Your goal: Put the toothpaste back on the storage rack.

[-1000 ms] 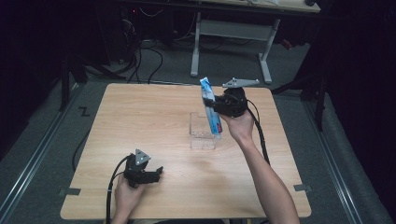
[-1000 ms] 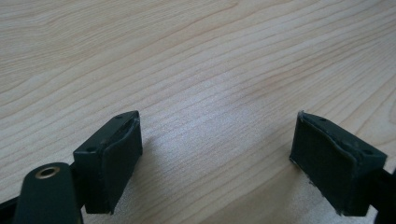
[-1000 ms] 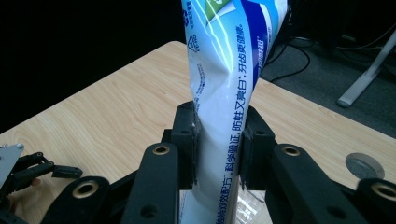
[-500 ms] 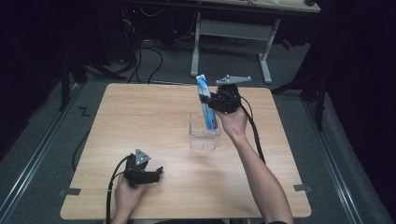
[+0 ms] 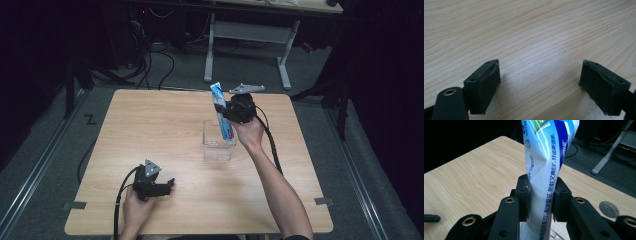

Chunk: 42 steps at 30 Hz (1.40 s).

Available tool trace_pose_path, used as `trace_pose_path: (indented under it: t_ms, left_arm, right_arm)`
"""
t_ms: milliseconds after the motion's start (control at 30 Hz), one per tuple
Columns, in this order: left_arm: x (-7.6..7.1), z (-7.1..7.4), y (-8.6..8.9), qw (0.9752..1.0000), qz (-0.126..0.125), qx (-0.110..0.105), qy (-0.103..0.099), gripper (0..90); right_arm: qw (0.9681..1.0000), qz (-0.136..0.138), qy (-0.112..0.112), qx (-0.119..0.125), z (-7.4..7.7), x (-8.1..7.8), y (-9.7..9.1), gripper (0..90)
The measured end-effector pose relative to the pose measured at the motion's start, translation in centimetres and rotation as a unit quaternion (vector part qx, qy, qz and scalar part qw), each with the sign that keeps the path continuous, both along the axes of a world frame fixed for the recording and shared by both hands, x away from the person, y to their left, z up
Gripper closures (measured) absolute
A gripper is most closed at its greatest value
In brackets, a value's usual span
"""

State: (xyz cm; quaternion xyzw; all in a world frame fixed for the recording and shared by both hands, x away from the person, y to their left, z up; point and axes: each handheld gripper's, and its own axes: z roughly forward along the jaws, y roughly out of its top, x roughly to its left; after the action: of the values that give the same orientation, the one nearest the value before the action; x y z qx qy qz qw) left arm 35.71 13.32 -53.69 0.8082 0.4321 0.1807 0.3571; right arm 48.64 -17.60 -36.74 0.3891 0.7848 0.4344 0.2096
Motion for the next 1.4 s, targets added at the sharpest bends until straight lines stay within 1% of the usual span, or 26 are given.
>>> trace_pose_path:
  t_ms: [100, 167, 333, 500, 667, 867, 1133, 1233, 1333, 1400]
  left_arm:
    - [0.0, 0.0, 0.0, 1.0, 0.0, 0.0, 0.0, 17.1]
    - [0.0, 0.0, 0.0, 1.0, 0.0, 0.001, 0.0, 17.1]
    - [0.0, 0.0, 0.0, 1.0, 0.0, 0.001, 0.0, 17.1]
    - [0.0, 0.0, 0.0, 1.0, 0.0, 0.001, 0.0, 17.1]
    - [0.0, 0.0, 0.0, 1.0, 0.0, 0.001, 0.0, 17.1]
    - [0.0, 0.0, 0.0, 1.0, 0.0, 0.001, 0.001, 17.1]
    - [0.0, 0.0, 0.0, 1.0, 0.0, 0.001, 0.0, 17.1]
    - [0.0, 0.0, 0.0, 1.0, 0.0, 0.001, 0.0, 17.1]
    - [0.0, 0.0, 0.0, 1.0, 0.0, 0.001, 0.0, 17.1]
    - [0.0, 0.0, 0.0, 1.0, 0.0, 0.001, 0.0, 17.1]
  right_arm:
    - [1.0, 0.001, 0.004, -0.002, -0.4, -0.2, -0.1, 71.2]
    - [1.0, 0.0, 0.0, -0.009, -0.5, -0.4, -0.2, 71.1]
    - [1.0, 0.001, -0.002, -0.009, -1.0, -0.5, -0.5, 71.1]
    - [1.0, 0.007, -0.002, -0.006, -1.4, -0.6, -0.2, 71.0]
    - [0.9998, 0.014, -0.004, -0.015, -1.8, -0.7, 0.5, 70.9]
    - [0.9996, 0.019, 0.0, -0.02, -1.9, -0.7, 0.5, 70.8]
    - [0.9994, 0.016, 0.004, -0.031, -2.1, -0.8, 0.2, 70.7]
    - [0.9992, 0.016, 0.001, -0.036, -2.3, -0.8, 0.0, 70.9]
    - [0.9993, 0.014, 0.006, -0.034, -2.6, -0.9, -0.1, 71.0]
    - [0.9992, 0.014, 0.005, -0.037, -2.7, -1.0, -0.2, 71.1]
